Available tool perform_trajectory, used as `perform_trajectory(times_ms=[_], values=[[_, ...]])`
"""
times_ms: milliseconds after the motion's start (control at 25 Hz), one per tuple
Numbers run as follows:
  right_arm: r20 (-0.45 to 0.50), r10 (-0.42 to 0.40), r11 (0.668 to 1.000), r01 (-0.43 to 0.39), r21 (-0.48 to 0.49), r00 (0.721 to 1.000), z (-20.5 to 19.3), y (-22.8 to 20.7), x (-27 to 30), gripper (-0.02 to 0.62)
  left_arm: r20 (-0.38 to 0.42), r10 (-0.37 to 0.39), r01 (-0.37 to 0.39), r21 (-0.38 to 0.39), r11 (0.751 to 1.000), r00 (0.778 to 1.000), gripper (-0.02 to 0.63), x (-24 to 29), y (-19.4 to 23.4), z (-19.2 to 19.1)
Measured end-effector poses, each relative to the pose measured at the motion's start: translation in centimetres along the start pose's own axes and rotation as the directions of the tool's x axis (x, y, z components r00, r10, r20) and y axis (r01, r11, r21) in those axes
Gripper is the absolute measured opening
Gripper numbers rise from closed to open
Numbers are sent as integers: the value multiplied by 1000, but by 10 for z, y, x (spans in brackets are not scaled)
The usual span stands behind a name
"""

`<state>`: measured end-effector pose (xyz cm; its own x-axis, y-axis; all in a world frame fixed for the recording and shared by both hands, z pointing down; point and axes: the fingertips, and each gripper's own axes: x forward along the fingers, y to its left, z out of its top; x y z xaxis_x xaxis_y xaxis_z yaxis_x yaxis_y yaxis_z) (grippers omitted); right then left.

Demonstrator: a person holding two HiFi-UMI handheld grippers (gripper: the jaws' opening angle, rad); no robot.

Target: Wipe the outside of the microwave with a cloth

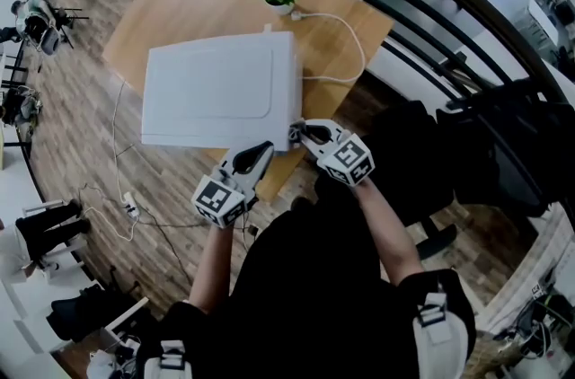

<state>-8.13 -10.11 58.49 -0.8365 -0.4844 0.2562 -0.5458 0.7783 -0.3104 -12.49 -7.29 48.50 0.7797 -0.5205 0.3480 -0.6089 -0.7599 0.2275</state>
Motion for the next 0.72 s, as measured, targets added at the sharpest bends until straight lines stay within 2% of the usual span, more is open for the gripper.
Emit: perform_trajectory(times_ms=[720], values=[[-17,-1,998,0,-61,1000,30,-51,19,12,10,42,-42,-5,999,999,11,18,9,13]])
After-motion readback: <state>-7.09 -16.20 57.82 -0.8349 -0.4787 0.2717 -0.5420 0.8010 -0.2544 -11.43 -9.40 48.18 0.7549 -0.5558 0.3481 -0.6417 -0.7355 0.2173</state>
